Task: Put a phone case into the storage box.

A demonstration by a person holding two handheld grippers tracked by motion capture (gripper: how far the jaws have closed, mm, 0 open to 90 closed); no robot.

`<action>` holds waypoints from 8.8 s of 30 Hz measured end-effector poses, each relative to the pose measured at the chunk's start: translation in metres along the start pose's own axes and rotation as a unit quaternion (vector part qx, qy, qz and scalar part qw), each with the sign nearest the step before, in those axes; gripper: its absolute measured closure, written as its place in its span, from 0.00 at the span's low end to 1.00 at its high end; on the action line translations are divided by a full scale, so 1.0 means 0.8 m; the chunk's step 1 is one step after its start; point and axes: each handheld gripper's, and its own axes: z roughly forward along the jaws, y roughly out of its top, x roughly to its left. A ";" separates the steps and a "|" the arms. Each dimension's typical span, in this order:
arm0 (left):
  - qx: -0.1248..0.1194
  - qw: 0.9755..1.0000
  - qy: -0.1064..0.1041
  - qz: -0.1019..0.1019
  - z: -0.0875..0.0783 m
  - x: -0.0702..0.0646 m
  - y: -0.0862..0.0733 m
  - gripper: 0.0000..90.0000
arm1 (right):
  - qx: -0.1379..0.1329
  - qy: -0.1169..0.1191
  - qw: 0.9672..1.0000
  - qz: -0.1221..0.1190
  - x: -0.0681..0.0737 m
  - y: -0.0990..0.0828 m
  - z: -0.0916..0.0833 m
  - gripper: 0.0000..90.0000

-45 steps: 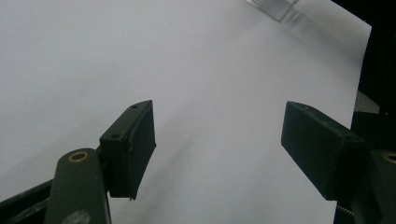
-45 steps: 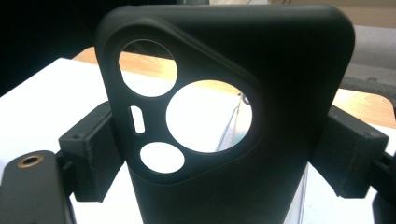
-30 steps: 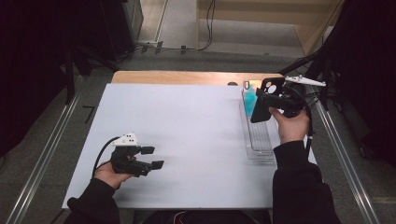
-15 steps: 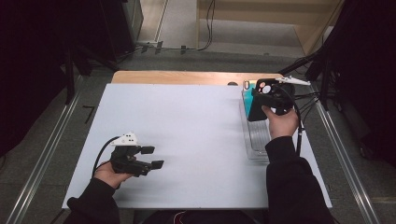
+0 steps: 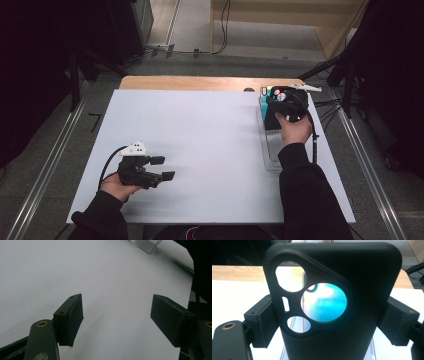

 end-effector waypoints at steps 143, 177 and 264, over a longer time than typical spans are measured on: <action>0.000 1.000 -0.004 -0.002 0.003 0.005 0.002 0.30 | 0.072 0.185 0.980 -0.025 0.025 0.040 -0.017 0.00; 0.000 1.000 0.000 -0.008 0.001 0.007 0.002 0.30 | 0.121 0.222 0.963 -0.089 0.073 -0.021 -0.049 0.15; -0.009 1.000 0.008 -0.019 -0.009 0.001 -0.010 0.30 | 0.161 0.313 0.924 -0.150 0.053 -0.180 -0.138 0.15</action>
